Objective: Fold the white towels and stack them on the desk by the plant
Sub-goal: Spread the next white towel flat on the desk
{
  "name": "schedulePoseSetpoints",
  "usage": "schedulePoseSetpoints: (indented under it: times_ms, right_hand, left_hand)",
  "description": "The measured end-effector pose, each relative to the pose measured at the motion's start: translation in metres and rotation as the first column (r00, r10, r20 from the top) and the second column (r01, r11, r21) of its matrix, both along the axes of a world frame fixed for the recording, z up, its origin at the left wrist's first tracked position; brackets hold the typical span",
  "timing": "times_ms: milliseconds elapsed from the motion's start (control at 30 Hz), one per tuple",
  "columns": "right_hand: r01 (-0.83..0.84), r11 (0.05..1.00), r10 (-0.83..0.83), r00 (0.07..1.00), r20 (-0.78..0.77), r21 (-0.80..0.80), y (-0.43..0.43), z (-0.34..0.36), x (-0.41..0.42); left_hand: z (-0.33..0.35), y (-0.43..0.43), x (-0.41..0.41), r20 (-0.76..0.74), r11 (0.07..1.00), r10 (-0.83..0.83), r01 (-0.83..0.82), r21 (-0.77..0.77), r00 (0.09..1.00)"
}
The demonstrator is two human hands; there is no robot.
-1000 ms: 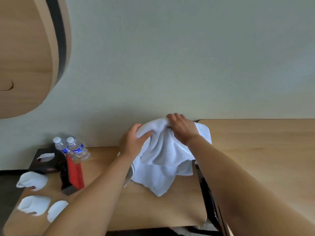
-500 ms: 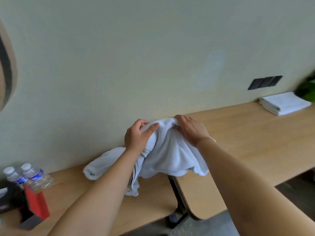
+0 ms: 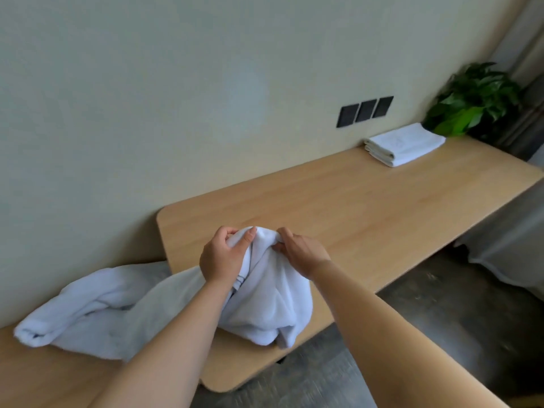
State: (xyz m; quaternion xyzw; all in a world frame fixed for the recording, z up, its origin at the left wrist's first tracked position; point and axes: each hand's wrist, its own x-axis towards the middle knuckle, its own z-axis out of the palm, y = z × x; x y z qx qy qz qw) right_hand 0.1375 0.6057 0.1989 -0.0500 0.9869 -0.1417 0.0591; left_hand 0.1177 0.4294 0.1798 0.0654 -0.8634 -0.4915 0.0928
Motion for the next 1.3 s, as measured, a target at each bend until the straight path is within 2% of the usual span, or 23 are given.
schedulePoseSetpoints:
  times_ms: [200,267,400,500,633,733,800,1033,1300]
  right_hand:
    - [-0.041,0.991,0.057,0.991,0.122,-0.128,0.061,-0.009,-0.018]
    - [-0.053,0.992,0.063,0.994,0.087,-0.117,0.080,-0.011,-0.026]
    - [0.029,0.989,-0.035,0.999,-0.040,-0.147,0.121,-0.002,-0.058]
    - [-0.083,0.986,0.096,0.992,0.084,-0.147,0.138,-0.008,-0.083]
    - [-0.240,0.959,0.275,0.914,0.298,-0.147,0.122,-0.042,-0.099]
    - [-0.073,0.937,0.213,0.894,0.394,-0.340,0.117,-0.060,-0.114]
    - [0.009,0.911,0.184,0.886,0.426,-0.413,0.128,-0.067,-0.127]
    - [0.111,0.886,0.129,0.873,0.470,-0.450,0.183,-0.068,-0.161]
    - [0.206,0.870,0.035,0.880,0.473,-0.448,0.314,-0.066,-0.204]
  left_hand:
    - [-0.013,0.069,0.004,0.012,0.991,0.132,-0.131,-0.016,0.991]
    - [-0.021,0.083,0.002,0.028,0.989,0.138,-0.137,-0.048,0.990]
    - [-0.037,0.107,-0.011,0.068,0.988,0.127,-0.120,-0.093,0.990]
    - [-0.040,0.116,-0.032,0.064,0.987,0.144,-0.138,-0.086,0.988]
    - [-0.048,0.127,-0.059,0.073,0.992,0.126,-0.127,0.009,0.989]
    - [-0.056,0.143,-0.076,0.090,0.991,0.110,-0.116,0.069,0.990]
    - [-0.059,0.154,-0.087,0.098,0.990,0.104,-0.112,0.089,0.990]
    - [-0.062,0.207,-0.122,0.078,0.992,0.026,-0.036,0.120,0.997]
    - [-0.061,0.334,-0.178,0.054,0.983,-0.102,0.092,0.158,0.993]
